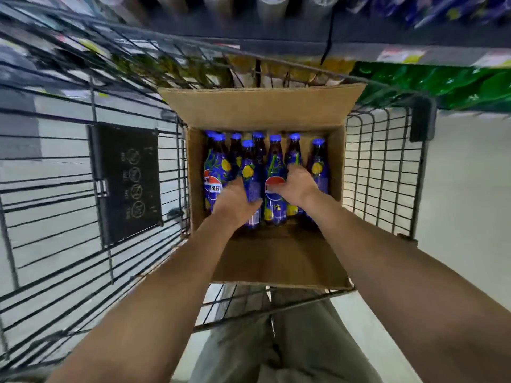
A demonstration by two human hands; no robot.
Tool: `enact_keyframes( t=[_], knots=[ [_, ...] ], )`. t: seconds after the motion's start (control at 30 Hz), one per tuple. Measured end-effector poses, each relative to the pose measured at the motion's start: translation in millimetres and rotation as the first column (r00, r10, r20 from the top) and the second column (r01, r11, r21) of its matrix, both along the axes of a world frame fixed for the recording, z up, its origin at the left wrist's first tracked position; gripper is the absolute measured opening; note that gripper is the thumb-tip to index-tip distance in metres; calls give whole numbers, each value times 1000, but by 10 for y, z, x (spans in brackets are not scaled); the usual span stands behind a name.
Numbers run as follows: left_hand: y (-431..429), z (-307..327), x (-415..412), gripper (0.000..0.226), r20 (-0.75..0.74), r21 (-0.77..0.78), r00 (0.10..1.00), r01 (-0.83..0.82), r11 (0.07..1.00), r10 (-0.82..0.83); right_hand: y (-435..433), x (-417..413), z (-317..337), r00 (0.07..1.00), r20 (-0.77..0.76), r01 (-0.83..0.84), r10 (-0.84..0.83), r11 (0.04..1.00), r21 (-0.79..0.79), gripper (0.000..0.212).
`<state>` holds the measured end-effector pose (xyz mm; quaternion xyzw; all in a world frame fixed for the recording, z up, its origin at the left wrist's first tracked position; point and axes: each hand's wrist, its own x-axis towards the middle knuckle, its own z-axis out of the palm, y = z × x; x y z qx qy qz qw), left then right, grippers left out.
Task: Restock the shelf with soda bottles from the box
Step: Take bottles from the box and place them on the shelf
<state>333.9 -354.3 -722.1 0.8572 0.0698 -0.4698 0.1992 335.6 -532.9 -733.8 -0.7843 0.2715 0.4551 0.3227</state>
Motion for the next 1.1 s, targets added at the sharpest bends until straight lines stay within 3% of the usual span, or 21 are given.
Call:
enact_keyframes(
  t=[0.17,0.37,0.53,0.67,0.9,1.1],
  knots=[
    [-124,-159,-65,112,-3,-7,993,-117,993,117,191,-56,-241,998,55,39,-32,989,-143,99],
    [-246,-277,-79,96,92,67,980,-181,981,175,231,-77,-304,976,110,200,-187,971,-128,102],
    [-217,-251,-123,101,148,35,964,-226,973,219,242,-144,-296,895,161,424,-416,905,-16,93],
    [-120,-170,-177,96,210,-26,949,-236,971,236,238,-337,-293,792,187,557,-581,813,168,93],
    [111,109,-140,89,230,-143,940,-223,964,251,257,-576,-48,707,231,597,-668,740,310,90],
    [316,799,-17,93,306,-297,892,-242,924,332,206,-564,729,633,270,582,-725,676,452,83]
  ],
)
